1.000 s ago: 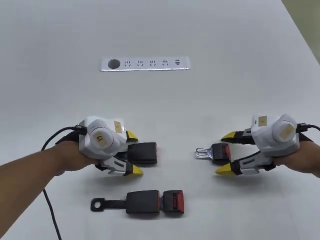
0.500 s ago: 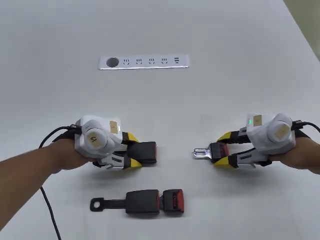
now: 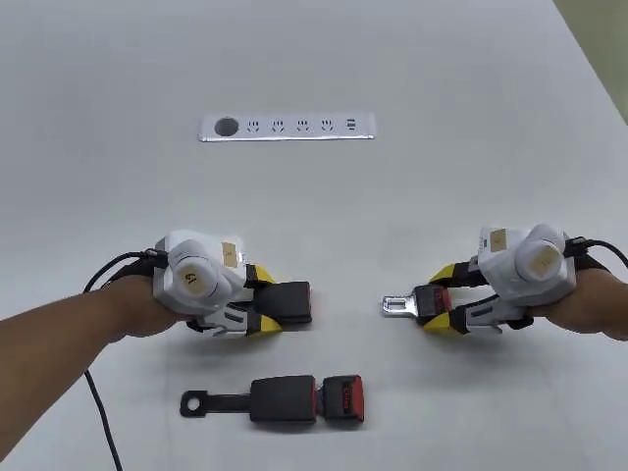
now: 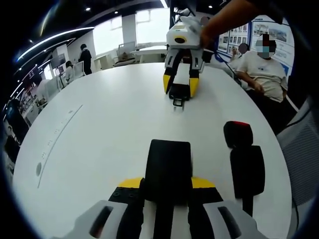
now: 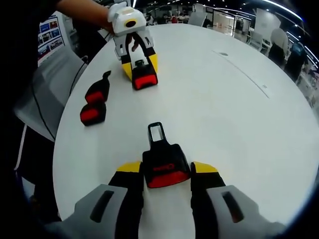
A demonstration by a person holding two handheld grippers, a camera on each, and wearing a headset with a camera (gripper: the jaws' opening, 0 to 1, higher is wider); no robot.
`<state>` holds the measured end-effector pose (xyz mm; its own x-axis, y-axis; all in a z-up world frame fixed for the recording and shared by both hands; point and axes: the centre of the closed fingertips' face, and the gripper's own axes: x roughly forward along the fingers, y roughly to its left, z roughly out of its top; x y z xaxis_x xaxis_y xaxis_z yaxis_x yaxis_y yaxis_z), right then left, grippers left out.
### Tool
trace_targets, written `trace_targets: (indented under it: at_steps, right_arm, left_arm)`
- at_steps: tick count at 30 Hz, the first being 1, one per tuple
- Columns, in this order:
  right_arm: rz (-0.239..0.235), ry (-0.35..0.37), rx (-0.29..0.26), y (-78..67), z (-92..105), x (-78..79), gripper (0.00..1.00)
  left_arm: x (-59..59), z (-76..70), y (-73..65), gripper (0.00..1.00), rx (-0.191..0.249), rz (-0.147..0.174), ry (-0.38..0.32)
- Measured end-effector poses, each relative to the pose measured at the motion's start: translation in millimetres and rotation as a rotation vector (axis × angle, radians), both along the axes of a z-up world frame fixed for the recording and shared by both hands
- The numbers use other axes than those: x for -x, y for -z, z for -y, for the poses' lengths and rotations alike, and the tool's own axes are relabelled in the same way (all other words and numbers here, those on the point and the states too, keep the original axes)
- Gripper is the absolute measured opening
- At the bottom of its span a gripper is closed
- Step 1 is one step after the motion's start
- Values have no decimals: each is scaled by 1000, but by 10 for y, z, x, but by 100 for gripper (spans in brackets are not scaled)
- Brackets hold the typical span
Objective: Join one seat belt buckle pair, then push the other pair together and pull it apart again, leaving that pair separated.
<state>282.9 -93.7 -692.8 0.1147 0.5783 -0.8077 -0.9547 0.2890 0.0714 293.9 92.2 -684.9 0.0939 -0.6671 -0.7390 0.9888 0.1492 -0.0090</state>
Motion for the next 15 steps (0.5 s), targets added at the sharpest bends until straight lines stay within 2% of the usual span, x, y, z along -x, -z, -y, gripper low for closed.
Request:
trace_targets:
  at_steps: [6,15]
  right_arm:
    - [1,4,16,13,7,-7,34]
    - [3,6,9,4,-131,20,34]
  left_arm:
    - [-1,-6,16,35,-11,0,8]
    - [33,-7,23,35,-11,2,8]
